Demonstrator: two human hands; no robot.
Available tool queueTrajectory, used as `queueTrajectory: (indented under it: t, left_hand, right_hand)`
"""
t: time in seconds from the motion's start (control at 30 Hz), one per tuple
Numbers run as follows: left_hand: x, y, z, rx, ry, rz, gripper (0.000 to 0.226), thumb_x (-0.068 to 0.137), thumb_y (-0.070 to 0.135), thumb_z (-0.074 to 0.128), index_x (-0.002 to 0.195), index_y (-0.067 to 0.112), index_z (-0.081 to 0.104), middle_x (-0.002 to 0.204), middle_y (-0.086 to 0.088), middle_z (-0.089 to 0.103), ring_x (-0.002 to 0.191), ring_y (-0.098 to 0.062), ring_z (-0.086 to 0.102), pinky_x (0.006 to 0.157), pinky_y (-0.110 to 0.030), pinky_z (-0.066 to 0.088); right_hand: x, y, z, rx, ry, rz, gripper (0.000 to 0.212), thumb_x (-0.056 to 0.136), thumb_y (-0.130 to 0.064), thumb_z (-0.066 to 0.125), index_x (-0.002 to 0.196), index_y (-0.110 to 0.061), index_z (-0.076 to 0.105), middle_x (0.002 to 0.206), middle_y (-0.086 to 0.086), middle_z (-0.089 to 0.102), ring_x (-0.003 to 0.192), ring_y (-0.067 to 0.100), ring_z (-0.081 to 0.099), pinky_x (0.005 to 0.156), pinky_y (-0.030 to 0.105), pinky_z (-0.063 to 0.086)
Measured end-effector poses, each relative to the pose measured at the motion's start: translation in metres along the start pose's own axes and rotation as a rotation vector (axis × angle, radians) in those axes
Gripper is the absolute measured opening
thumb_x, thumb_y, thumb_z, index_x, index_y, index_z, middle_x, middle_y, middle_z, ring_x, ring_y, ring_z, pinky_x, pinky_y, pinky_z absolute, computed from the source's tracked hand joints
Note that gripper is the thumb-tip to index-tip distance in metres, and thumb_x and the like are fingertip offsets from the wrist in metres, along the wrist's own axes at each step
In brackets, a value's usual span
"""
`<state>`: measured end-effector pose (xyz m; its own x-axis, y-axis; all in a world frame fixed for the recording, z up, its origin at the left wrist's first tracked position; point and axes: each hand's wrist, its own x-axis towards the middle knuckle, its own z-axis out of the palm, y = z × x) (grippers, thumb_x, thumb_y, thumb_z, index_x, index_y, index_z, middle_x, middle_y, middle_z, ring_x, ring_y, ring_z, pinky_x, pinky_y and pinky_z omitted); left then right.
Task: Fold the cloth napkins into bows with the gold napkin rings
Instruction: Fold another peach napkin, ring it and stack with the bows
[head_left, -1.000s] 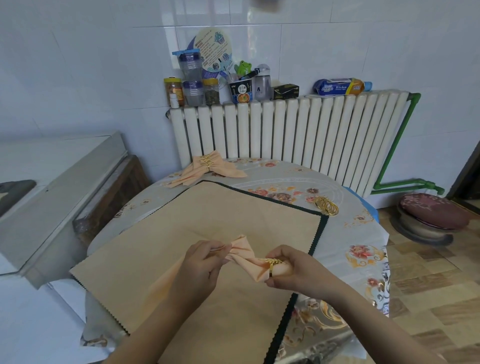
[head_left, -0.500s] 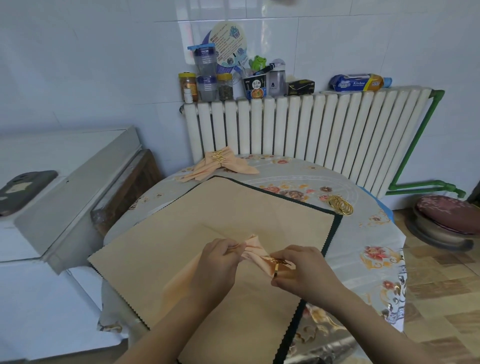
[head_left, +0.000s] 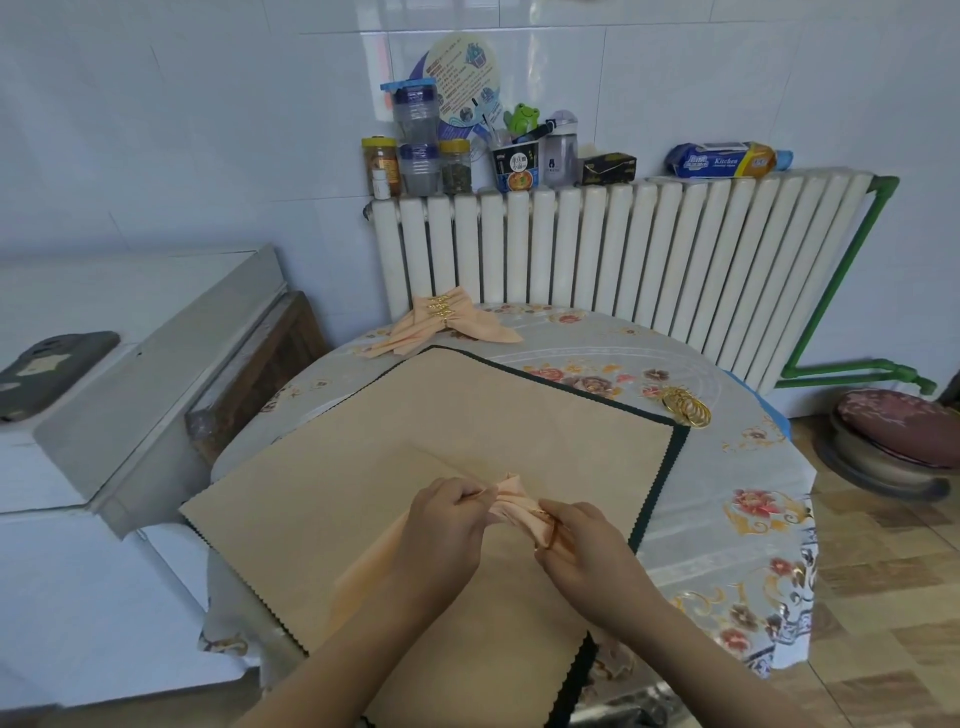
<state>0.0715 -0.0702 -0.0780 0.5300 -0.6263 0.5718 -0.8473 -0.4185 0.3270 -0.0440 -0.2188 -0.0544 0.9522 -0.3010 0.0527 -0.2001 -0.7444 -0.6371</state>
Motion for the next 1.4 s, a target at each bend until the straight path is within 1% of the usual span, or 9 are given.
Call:
queueTrajectory:
  t: [0.13,0.23,0.33,0.53,0.7,0.87,1.17,1.27,1.4]
  left_hand:
    - [-0.001,0.002,-0.001,-0.017,0.005,0.011,0.032,0.083,0.021,0.047,0.100,0.012,0.073,0.083,0.000,0.065,0.078,-0.014,0.050,0.069,-0.026,0.041]
    - [-0.005,0.000,-0.002,-0.013,-0.021,0.035,0.032,0.084,0.022,0.048,0.102,0.012,0.072,0.083,0.000,0.064,0.077,-0.015,0.051,0.068,-0.029,0.042]
    - [-0.009,0.000,-0.003,-0.016,-0.062,0.081,0.031,0.084,0.020,0.049,0.104,0.012,0.071,0.083,-0.002,0.064,0.075,-0.020,0.057,0.065,-0.028,0.049]
    - [-0.014,0.001,0.000,0.018,-0.055,0.134,0.031,0.081,0.015,0.050,0.106,0.013,0.068,0.085,-0.004,0.063,0.073,-0.024,0.058,0.065,-0.030,0.051]
    - [-0.020,0.000,0.003,0.080,-0.046,0.168,0.031,0.081,0.015,0.051,0.106,0.014,0.069,0.087,-0.004,0.064,0.077,-0.022,0.056,0.066,-0.029,0.050]
    - [-0.021,0.003,0.003,0.104,-0.024,0.166,0.030,0.083,0.017,0.050,0.105,0.012,0.071,0.088,-0.005,0.065,0.078,-0.022,0.057,0.067,-0.030,0.050]
    - [-0.021,0.014,0.006,0.245,0.015,0.246,0.033,0.078,0.009,0.061,0.111,0.014,0.068,0.086,-0.004,0.061,0.076,-0.021,0.048,0.067,-0.029,0.035]
    - [-0.024,0.006,0.008,0.147,0.002,0.199,0.032,0.082,0.013,0.058,0.113,0.017,0.066,0.087,-0.003,0.062,0.076,-0.021,0.053,0.066,-0.031,0.043]
    - [-0.029,-0.007,0.005,-0.128,-0.058,0.034,0.034,0.085,0.021,0.055,0.117,0.017,0.066,0.093,0.002,0.062,0.086,-0.012,0.055,0.078,-0.024,0.045]
  right_hand:
    - [-0.002,0.002,-0.004,0.042,0.008,0.030,0.053,0.084,-0.027,0.065,0.135,-0.023,0.050,0.126,-0.006,0.056,0.113,0.007,0.052,0.085,0.006,0.031]
    - [-0.002,0.007,-0.010,0.140,0.013,0.072,0.054,0.074,-0.033,0.076,0.125,-0.029,0.059,0.114,-0.014,0.063,0.097,-0.005,0.055,0.075,-0.001,0.035]
    - [-0.003,0.011,-0.015,0.166,0.018,0.128,0.059,0.063,-0.044,0.082,0.118,-0.038,0.061,0.097,-0.019,0.067,0.088,-0.007,0.059,0.074,0.008,0.042]
    - [-0.007,0.009,-0.015,-0.131,0.098,0.172,0.057,0.063,-0.071,0.067,0.109,-0.042,0.051,0.097,-0.025,0.063,0.091,-0.003,0.059,0.071,0.019,0.043]
    - [0.000,0.012,-0.012,-0.077,-0.028,0.126,0.048,0.067,-0.054,0.074,0.108,-0.033,0.062,0.097,-0.016,0.068,0.089,0.000,0.060,0.081,0.025,0.051]
    - [0.006,0.006,-0.010,0.134,-0.053,0.143,0.041,0.070,-0.028,0.077,0.106,-0.027,0.058,0.090,-0.011,0.065,0.083,0.002,0.060,0.072,0.020,0.048]
    - [0.003,-0.010,0.009,-0.195,0.038,0.074,0.036,0.088,-0.033,0.055,0.122,-0.025,0.050,0.113,-0.002,0.046,0.095,0.019,0.058,0.077,0.029,0.046]
    - [0.000,-0.008,0.018,-0.188,0.034,0.048,0.042,0.090,-0.028,0.052,0.130,-0.021,0.045,0.116,0.001,0.043,0.096,0.023,0.058,0.081,0.033,0.048]
    - [0.000,0.004,0.028,-0.028,0.007,-0.001,0.057,0.092,-0.019,0.051,0.144,-0.016,0.029,0.128,0.003,0.035,0.101,0.021,0.057,0.085,0.033,0.048]
